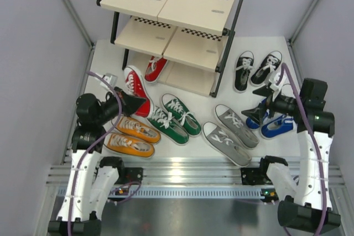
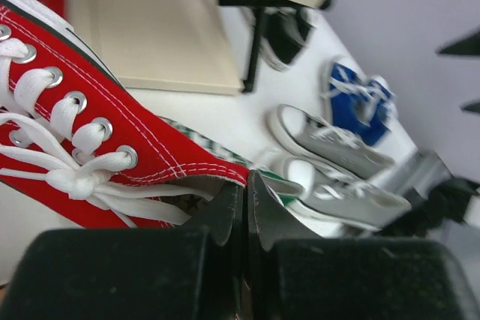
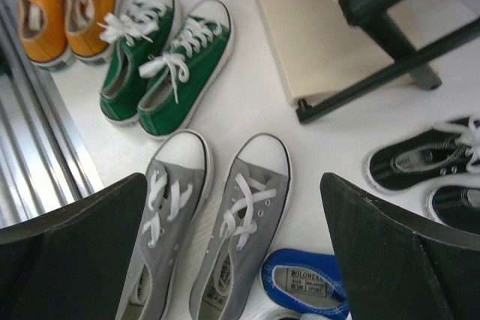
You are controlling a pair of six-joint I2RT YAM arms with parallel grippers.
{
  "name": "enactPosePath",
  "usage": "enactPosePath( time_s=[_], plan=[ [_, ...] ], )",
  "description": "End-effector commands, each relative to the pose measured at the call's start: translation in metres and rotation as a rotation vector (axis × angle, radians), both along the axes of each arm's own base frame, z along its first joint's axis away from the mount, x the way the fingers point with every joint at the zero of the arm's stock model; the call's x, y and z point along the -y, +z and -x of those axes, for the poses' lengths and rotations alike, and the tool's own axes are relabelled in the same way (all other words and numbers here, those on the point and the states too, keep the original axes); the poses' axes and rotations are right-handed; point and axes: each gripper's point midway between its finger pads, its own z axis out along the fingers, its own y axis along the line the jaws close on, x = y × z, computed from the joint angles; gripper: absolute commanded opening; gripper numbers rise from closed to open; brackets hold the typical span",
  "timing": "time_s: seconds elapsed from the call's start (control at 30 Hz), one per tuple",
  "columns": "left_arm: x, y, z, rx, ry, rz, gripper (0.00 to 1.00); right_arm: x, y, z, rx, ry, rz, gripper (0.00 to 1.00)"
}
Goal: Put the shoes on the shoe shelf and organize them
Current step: Pick up the shoe at the center of the board.
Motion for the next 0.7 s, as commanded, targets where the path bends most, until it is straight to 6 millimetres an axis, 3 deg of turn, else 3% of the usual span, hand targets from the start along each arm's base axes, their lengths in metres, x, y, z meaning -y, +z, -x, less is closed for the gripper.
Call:
enactPosePath(
  time_s=[0.0, 0.17, 0.3, 0.47, 0.5, 0.53, 0.6, 0.63, 0.67],
  plan=[
    [0.041, 0.067, 0.04, 0.231, -0.282, 0.014, 0.0, -0.022, 0.043, 0.022, 0.015, 0.142, -0.096, 1.0],
    [0.078, 0.079, 0.078, 0.234, -0.504, 0.048, 0.0, -0.032, 0.079, 0.025, -0.078, 0.163, -0.241, 0.99],
    [0.099, 0.087, 0.099, 0.235, -0.619, 0.064, 0.0, -0.036, 0.091, 0.02, -0.216, 0.12, -0.365, 0.98],
    [0.128, 0.086, 0.103, 0.231, -0.686, 0.044, 0.0, -0.035, 0.095, 0.0, -0.284, -0.054, -0.463, 0.98],
    [0.139, 0.085, 0.113, 0.231, -0.73, 0.041, 0.0, -0.036, 0.095, -0.004, -0.317, -0.089, -0.498, 1.0],
    [0.148, 0.086, 0.106, 0.241, -0.717, 0.019, 0.0, -0.036, 0.092, -0.012, -0.326, -0.158, -0.505, 0.99],
    [0.168, 0.085, 0.119, 0.265, -0.778, -0.004, 0.0, -0.04, 0.084, -0.017, -0.381, -0.238, -0.515, 0.99],
    [0.18, 0.081, 0.112, 0.253, -0.761, -0.029, 0.0, -0.049, 0.076, -0.021, -0.396, -0.291, -0.496, 0.99],
    [0.188, 0.089, 0.117, 0.276, -0.779, -0.031, 0.0, -0.054, 0.072, -0.02, -0.414, -0.3, -0.495, 0.99]
  ],
)
